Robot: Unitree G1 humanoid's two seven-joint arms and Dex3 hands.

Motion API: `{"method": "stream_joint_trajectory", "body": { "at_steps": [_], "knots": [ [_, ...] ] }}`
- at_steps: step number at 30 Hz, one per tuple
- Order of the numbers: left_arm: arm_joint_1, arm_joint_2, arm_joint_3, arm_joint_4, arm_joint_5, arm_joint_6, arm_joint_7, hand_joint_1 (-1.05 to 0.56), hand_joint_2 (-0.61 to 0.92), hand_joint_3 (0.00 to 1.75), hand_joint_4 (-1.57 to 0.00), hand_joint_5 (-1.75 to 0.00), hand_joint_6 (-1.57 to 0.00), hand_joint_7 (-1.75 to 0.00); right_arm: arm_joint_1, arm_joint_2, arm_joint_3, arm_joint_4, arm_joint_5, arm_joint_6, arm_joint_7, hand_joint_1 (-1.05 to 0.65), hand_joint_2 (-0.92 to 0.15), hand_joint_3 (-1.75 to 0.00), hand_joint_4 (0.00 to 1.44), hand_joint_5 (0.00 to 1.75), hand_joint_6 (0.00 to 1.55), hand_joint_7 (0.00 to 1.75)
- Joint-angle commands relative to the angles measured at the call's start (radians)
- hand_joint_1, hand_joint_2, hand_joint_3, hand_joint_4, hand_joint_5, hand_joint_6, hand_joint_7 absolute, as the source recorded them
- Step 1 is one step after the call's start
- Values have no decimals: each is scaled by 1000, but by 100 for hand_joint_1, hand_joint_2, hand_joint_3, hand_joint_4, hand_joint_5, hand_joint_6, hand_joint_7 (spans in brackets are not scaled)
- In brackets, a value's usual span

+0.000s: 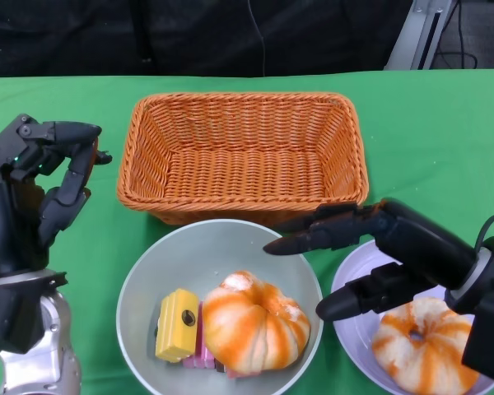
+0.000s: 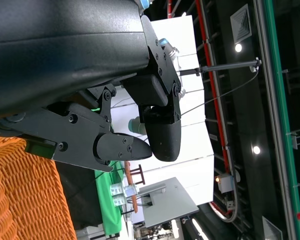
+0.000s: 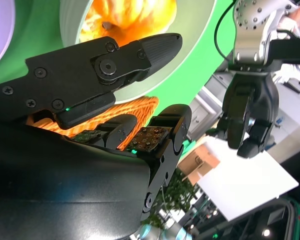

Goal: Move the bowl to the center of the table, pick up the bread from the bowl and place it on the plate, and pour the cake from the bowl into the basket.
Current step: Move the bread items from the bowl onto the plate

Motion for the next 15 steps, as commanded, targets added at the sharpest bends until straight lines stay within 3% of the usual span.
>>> {"method": "stream_joint_trajectory", "body": {
  "at_steps": [1,15],
  "knots": [
    [16,9,2,-23,31,10,38,-18,92,31,-76,-130,-88,-90,27,-5,2,-51,-35,16,-19,-69,-91,0,80,14,74,1],
    [17,7,-6,-27,30,12,45,-15,92,35,-75,-133,-87,-94,131,-6,46,-278,-240,197,-79,-76,-92,-1,82,12,67,0]
  ]
}}
